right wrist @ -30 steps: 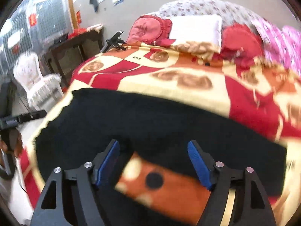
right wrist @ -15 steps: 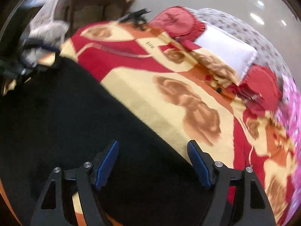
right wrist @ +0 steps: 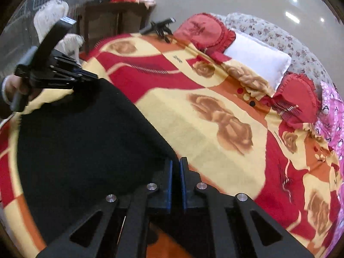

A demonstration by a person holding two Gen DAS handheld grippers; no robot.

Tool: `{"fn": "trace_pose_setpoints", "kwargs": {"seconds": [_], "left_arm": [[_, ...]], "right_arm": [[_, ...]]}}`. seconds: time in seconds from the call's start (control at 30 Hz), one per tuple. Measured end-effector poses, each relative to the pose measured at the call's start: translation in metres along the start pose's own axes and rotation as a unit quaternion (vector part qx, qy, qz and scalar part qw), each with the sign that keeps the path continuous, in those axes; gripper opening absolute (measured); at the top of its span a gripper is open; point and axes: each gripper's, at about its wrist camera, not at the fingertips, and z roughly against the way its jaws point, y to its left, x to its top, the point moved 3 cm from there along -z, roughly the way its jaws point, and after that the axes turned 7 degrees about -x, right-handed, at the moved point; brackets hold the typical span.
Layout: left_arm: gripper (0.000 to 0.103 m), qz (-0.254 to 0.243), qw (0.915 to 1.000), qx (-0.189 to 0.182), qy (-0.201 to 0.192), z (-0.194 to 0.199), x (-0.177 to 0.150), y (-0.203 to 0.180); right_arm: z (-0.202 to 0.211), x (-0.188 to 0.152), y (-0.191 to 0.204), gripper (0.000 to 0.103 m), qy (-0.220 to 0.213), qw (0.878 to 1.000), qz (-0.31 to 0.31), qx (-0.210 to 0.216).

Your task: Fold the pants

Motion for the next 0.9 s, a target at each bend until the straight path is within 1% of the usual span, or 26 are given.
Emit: {"fn": "trace_pose_setpoints", "kwargs": {"seconds": [0.13, 0.23, 0.33, 0.37, 0.4, 0.43, 0.47, 0.53, 0.6, 0.63, 0.67, 0.7, 0.73, 0.77, 0.8, 0.83, 0.87, 0.9], "left_arm": [[0.004, -0.008, 0.9993, -0.016, -0.034, 0.047, -0.024, -0.017], [0.002, -0.009, 0.9982, -0.031, -0.049, 0.079, -0.056, -0.029], [0.002, -0.003, 0.998, -0.037, -0.052, 0.106, -0.09, -0.032], [0.002, 0.014, 0.9974, -0.046, -0.054, 0.114, -0.106, -0.03], [0.002, 0.027, 0.9967, -0.055, -0.053, 0.12, -0.114, -0.029], [0.002, 0.05, 0.9954, -0.065, -0.05, 0.124, -0.132, -0.028], [0.002, 0.062, 0.9944, -0.069, -0.05, 0.129, -0.141, -0.028], [0.003, 0.102, 0.9906, -0.075, -0.052, 0.137, -0.168, -0.021], [0.01, 0.135, 0.9863, -0.081, -0.049, 0.144, -0.185, -0.011], [0.021, 0.151, 0.9838, -0.084, -0.048, 0.148, -0.189, -0.007], [0.038, 0.17, 0.9805, -0.085, -0.05, 0.153, -0.194, 0.0], [0.046, 0.19, 0.9766, -0.083, -0.059, 0.158, -0.197, 0.009], [0.053, 0.201, 0.9738, -0.08, -0.069, 0.163, -0.199, 0.014], [0.057, 0.215, 0.9702, -0.078, -0.08, 0.168, -0.198, 0.021], [0.058, 0.229, 0.9661, -0.079, -0.088, 0.172, -0.197, 0.028], [0.063, 0.238, 0.9637, -0.08, -0.091, 0.172, -0.196, 0.031], [0.067, 0.245, 0.962, -0.076, -0.093, 0.172, -0.195, 0.033], [0.069, 0.25, 0.9615, -0.068, -0.092, 0.171, -0.194, 0.036]], "right_arm": [[0.051, -0.014, 0.017, 0.006, -0.019, 1.0, -0.011, 0.016], [0.085, -0.032, 0.037, 0.005, -0.024, 0.999, -0.013, 0.035], [0.111, -0.054, 0.06, 0.005, -0.02, 0.998, -0.015, 0.056], [0.117, -0.063, 0.068, 0.005, -0.016, 0.998, -0.017, 0.067], [0.122, -0.073, 0.077, 0.003, -0.013, 0.997, -0.019, 0.076], [0.123, -0.084, 0.083, 0.0, -0.011, 0.995, -0.032, 0.09], [0.12, -0.095, 0.09, 0.0, -0.001, 0.994, -0.044, 0.105], [0.109, -0.113, 0.099, 0.0, 0.02, 0.991, -0.057, 0.117], [0.094, -0.129, 0.103, 0.001, 0.044, 0.987, -0.082, 0.129], [0.09, -0.135, 0.105, 0.006, 0.053, 0.985, -0.095, 0.131], [0.089, -0.138, 0.104, 0.007, 0.052, 0.984, -0.108, 0.132], [0.092, -0.137, 0.103, 0.01, 0.046, 0.983, -0.118, 0.134], [0.098, -0.132, 0.102, 0.022, 0.027, 0.982, -0.126, 0.136], [0.103, -0.125, 0.101, 0.034, 0.008, 0.983, -0.128, 0.133], [0.107, -0.115, 0.102, 0.058, -0.015, 0.985, -0.124, 0.118], [0.11, -0.107, 0.104, 0.069, -0.03, 0.987, -0.117, 0.104], [0.11, -0.1, 0.108, 0.069, -0.04, 0.989, -0.109, 0.096], [0.108, -0.091, 0.114, 0.069, -0.048, 0.99, -0.099, 0.09]]}}
